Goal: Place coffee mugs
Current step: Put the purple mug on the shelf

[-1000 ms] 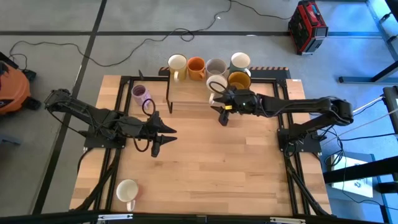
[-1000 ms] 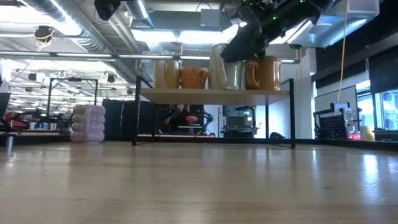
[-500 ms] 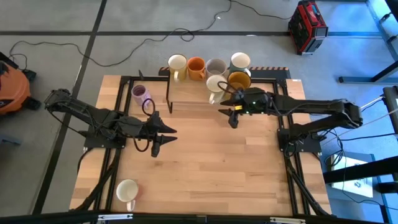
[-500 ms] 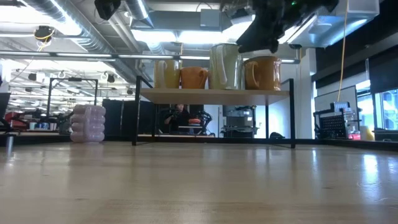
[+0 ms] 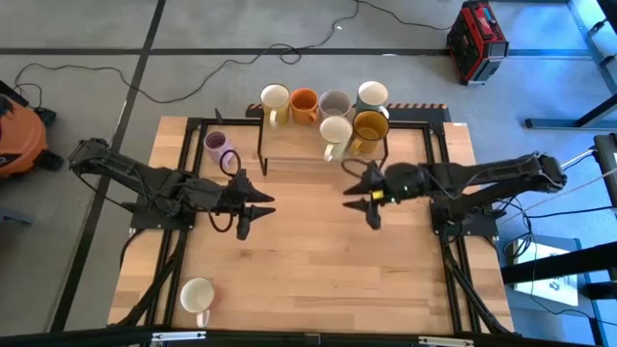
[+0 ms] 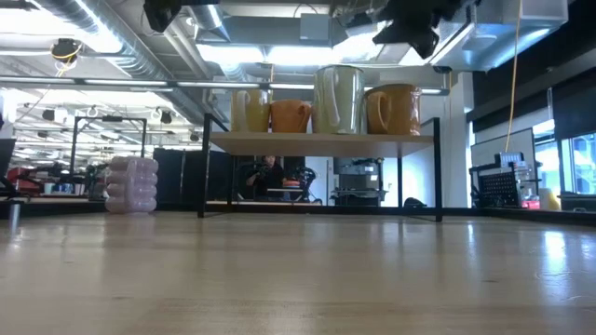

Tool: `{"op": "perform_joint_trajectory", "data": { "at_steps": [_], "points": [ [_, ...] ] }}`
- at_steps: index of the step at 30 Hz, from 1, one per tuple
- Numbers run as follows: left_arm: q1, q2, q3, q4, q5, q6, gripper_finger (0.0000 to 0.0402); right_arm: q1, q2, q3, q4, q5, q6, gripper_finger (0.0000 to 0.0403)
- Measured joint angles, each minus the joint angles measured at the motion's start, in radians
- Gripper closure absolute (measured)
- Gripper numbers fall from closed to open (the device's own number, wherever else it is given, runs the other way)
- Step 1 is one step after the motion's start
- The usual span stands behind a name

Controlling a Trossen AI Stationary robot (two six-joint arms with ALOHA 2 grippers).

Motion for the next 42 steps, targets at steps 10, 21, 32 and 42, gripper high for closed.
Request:
{"op": "perform_joint_trajectory", "data": {
  "at_steps": [10,21,32,42],
  "points": [
    [-0.001,0.087,0.0,-0.004,-0.021,-0.059,0.0262,0.183,0.005,0.0,-0.049,0.151,0.005,0.0242],
    [0.046,0.074,0.201,-0.477,0.012,-0.279,0.0262,0.237,0.005,0.0,-0.088,0.154,0.023,0.0243],
    [0.197,0.074,0.337,-1.109,0.036,-0.529,0.0262,0.233,0.005,0.0,-0.093,0.252,0.115,0.0243],
    [0.71,0.084,0.21,-1.077,0.167,-0.103,0.0262,0.233,0.005,0.0,-0.094,0.312,0.255,0.0243]
  ]
}}
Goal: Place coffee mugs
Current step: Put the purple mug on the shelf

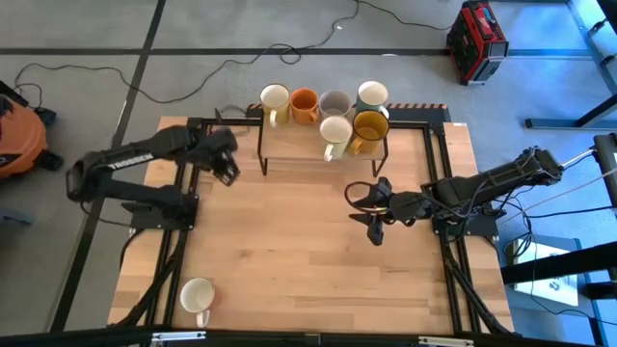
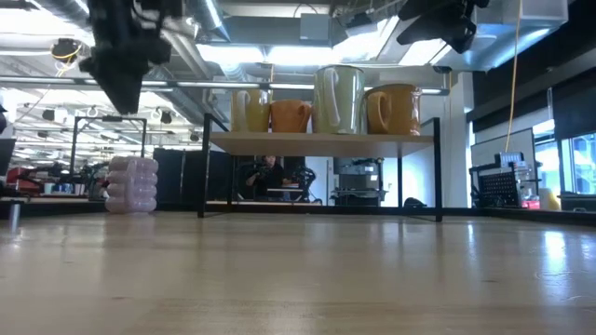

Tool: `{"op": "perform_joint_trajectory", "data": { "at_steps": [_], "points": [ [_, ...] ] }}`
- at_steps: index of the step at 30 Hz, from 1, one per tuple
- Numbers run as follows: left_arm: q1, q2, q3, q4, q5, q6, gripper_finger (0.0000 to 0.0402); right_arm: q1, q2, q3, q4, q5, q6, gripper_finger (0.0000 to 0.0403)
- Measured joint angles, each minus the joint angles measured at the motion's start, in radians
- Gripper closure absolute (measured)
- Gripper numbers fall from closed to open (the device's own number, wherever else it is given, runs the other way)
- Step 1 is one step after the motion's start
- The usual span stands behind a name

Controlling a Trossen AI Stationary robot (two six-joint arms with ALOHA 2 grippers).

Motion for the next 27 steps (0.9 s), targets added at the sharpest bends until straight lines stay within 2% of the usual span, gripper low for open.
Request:
{"op": "perform_joint_trajectory", "data": {
  "at_steps": [6,12,22,27],
  "points": [
    [0.277,-0.001,-0.031,0.119,0.014,0.224,0.0262,0.0,0.0,0.0,-0.007,0.0,0.034,0.0243],
    [0.441,0.058,-0.088,0.231,0.083,0.338,0.0262,0.0,0.0,0.0,-0.018,-0.001,0.036,0.0243],
    [0.529,0.162,-0.107,0.304,0.156,0.417,0.0262,0.0,0.0,0.0,-0.072,-0.001,0.036,0.0243],
    [0.541,0.201,-0.107,0.33,0.148,0.441,0.0262,0.0,0.0,0.0,-0.088,-0.002,0.036,0.0243]
  ]
}}
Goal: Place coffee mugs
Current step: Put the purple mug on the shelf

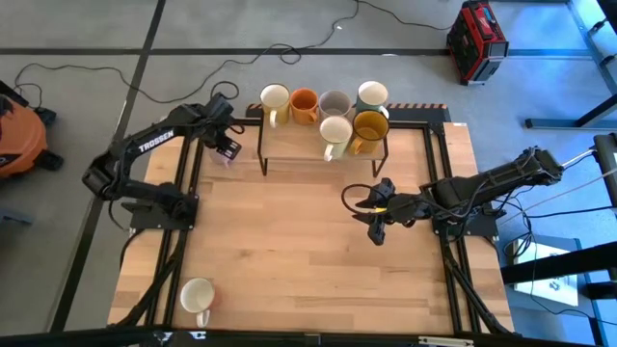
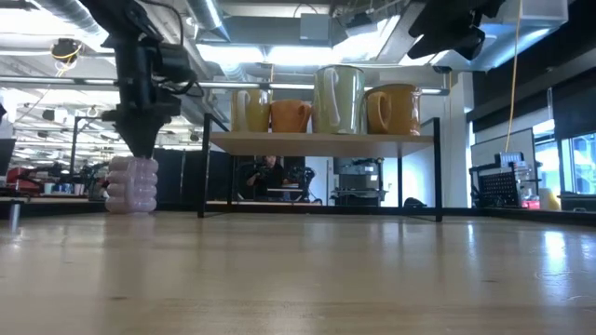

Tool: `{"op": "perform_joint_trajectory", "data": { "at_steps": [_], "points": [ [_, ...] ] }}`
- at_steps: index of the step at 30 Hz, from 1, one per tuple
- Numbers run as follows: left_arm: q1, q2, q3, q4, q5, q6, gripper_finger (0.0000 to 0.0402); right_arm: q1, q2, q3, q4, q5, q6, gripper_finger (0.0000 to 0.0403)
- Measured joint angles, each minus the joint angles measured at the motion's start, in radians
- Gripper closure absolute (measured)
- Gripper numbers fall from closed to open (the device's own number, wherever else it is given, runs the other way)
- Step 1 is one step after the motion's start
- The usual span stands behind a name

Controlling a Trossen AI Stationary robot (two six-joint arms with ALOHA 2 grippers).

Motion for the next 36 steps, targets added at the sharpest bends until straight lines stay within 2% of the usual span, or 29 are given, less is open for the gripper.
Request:
{"op": "perform_joint_trajectory", "data": {
  "at_steps": [11,14,19,21,28,36],
  "points": [
    [-0.005,0.121,0.0,0.015,0.012,0.036,0.0269,0.0,0.0,0.0,-0.003,0.0,0.0,0.0243],
    [-0.009,0.126,0.0,0.015,0.012,0.039,0.0298,0.0,0.0,0.0,-0.013,0.0,0.0,0.0243],
    [-0.012,0.123,0.0,-0.008,0.042,0.041,0.0376,0.0,0.0,0.0,-0.016,0.0,0.0,0.0243],
    [-0.017,0.12,0.0,-0.018,0.041,0.04,0.0378,0.0,0.0,0.0,-0.016,0.0,0.0,0.0243],
    [-0.095,0.062,0.0,-0.07,0.037,-0.011,0.0378,0.0,0.0,0.0,-0.016,-0.001,0.0,0.0243],
    [-0.264,-0.094,0.006,-0.161,0.069,-0.155,0.0378,0.0,0.0,0.0,-0.016,-0.002,0.0,0.0243]
  ]
}}
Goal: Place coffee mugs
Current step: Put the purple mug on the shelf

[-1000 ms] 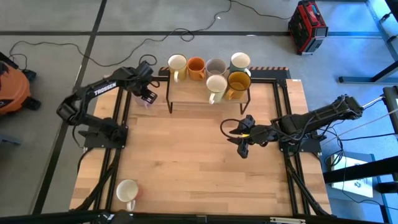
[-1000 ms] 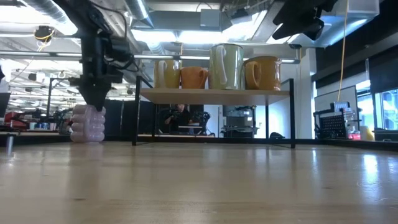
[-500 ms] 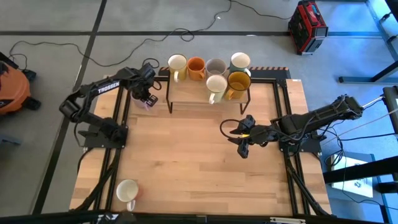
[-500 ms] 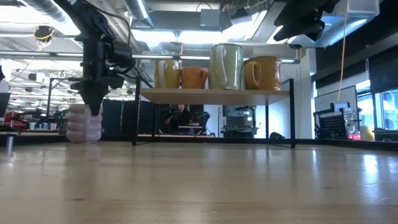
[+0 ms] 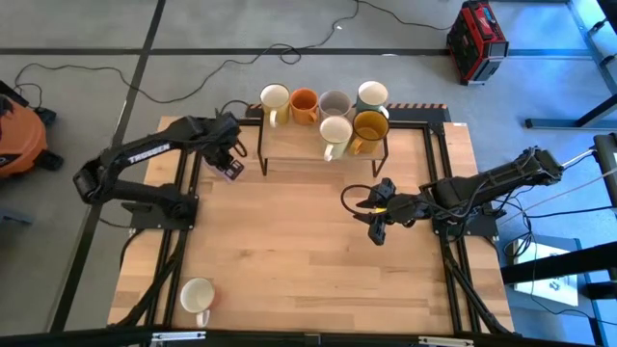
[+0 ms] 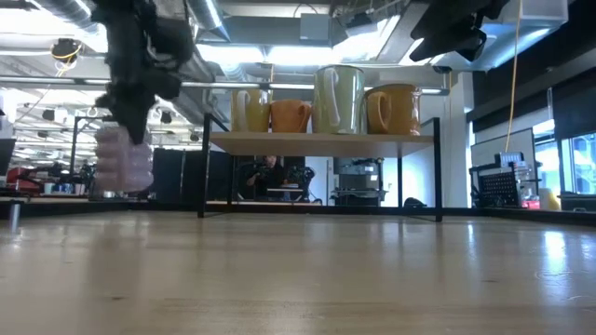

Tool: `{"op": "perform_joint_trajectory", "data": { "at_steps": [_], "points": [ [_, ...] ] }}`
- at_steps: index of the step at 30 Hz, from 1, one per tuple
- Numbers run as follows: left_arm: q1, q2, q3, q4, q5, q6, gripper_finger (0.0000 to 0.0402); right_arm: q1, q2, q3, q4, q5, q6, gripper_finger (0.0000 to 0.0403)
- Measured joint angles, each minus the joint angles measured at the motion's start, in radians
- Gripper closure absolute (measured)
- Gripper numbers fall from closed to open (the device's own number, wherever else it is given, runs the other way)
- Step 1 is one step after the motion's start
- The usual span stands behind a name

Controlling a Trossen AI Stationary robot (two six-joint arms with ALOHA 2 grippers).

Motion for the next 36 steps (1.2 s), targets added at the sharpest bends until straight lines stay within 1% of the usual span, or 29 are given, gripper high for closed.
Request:
{"op": "perform_joint_trajectory", "data": {
  "at_steps": [6,10,12,18,23,28,32,36],
  "points": [
    [-0.186,-0.09,0.071,-0.124,0.014,-0.139,0.0378,0.001,0.0,0.0,0.0,-0.028,0.035,0.0243],
    [-0.351,-0.11,0.129,-0.109,0.023,-0.242,0.0378,0.004,0.0,0.0,0.009,-0.055,0.054,0.0243],
    [-0.441,-0.108,0.152,-0.105,0.019,-0.289,0.0378,0.027,0.005,0.0,0.018,-0.046,0.06,0.0243],
    [-0.705,-0.052,0.176,-0.037,0.016,-0.5,0.0378,0.16,0.054,0.0,0.039,0.06,0.077,0.0243],
    [-0.887,0.049,0.177,0.111,-0.004,-0.645,0.0378,0.261,0.116,0.0,0.039,0.108,0.136,0.0243],
    [-0.974,0.189,0.177,0.317,-0.011,-0.701,0.0378,0.34,0.166,0.0,0.061,0.116,0.185,0.0243],
    [-1.001,0.298,0.177,0.415,-0.012,-0.739,0.0378,0.388,0.186,0.0,0.063,0.135,0.228,0.0243],
    [-1.012,0.382,0.179,0.486,-0.015,-0.76,0.0378,0.417,0.197,0.0,0.062,0.15,0.256,0.0243]
  ]
}}
